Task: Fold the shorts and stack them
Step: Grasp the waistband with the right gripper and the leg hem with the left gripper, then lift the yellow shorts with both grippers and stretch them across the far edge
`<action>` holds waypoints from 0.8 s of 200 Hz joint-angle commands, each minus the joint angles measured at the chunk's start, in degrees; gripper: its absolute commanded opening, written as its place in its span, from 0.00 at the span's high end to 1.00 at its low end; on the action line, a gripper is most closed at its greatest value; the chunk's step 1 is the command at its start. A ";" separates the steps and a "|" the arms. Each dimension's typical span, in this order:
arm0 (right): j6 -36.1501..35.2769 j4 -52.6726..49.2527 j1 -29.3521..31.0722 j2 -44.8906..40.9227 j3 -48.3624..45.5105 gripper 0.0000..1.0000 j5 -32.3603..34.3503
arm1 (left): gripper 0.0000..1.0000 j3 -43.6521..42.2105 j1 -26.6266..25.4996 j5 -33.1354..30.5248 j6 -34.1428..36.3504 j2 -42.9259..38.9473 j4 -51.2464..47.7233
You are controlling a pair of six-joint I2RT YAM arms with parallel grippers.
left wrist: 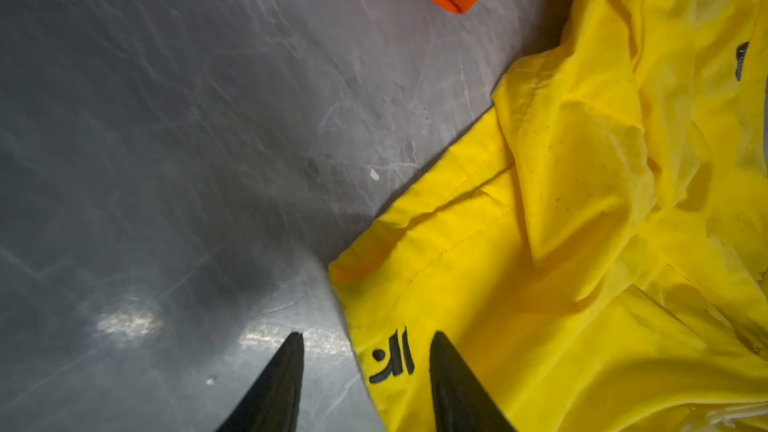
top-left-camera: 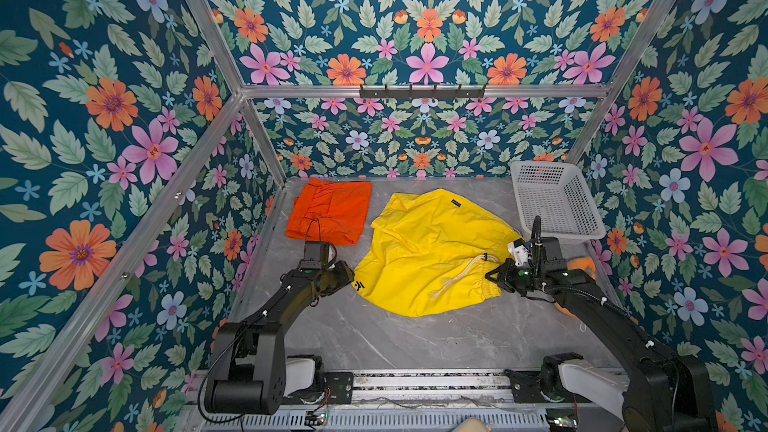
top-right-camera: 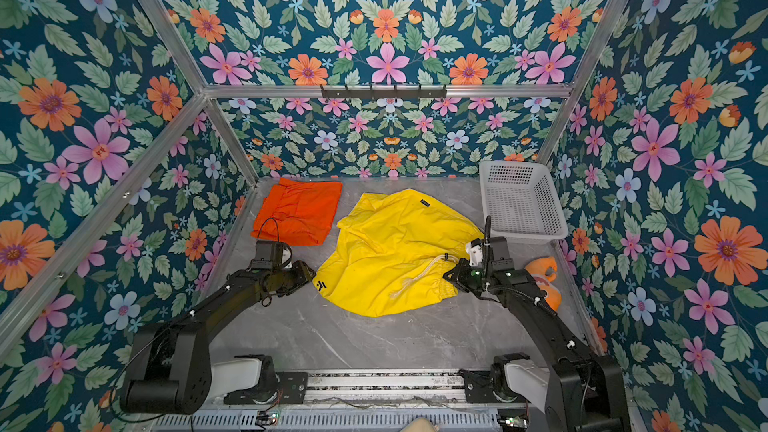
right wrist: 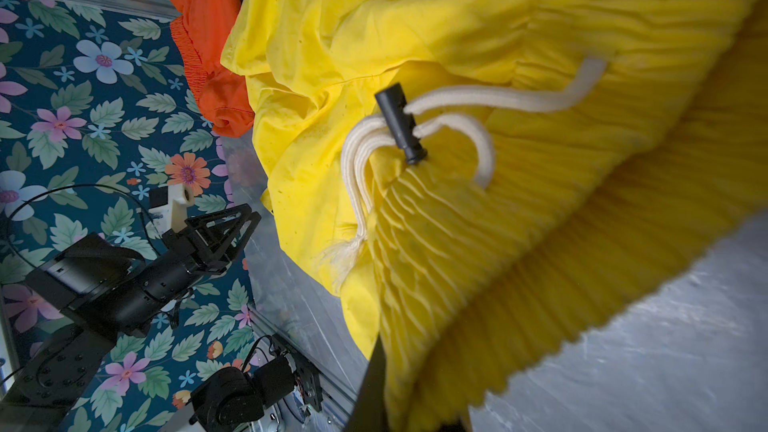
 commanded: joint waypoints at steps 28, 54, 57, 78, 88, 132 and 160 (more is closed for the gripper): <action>1.13 0.59 -0.03 -1.14 -0.62 0.97 -0.10 | 0.51 1.45 0.20 2.74 -0.97 5.10 3.48; 1.37 1.12 -0.01 -1.37 -0.54 0.98 -0.97 | 0.54 1.04 0.16 2.92 -1.13 7.20 5.19; 1.44 1.23 0.03 -1.41 -0.54 0.98 -1.05 | 0.55 1.05 0.15 2.93 -1.18 7.46 5.25; 1.57 1.41 -0.03 -1.93 -0.15 0.98 -1.27 | 0.55 0.83 0.11 2.89 -0.85 8.84 5.47; 1.59 1.26 0.00 -2.11 0.05 0.98 -1.27 | 0.57 0.55 0.11 2.67 -0.67 9.22 5.74; 1.87 0.82 -0.02 -3.29 0.98 0.99 -1.95 | 0.87 1.57 0.09 3.36 -0.78 8.71 6.17; 3.65 -3.75 -0.59 -5.27 5.38 1.00 0.60 | 0.98 7.39 0.13 0.49 2.08 2.58 -1.94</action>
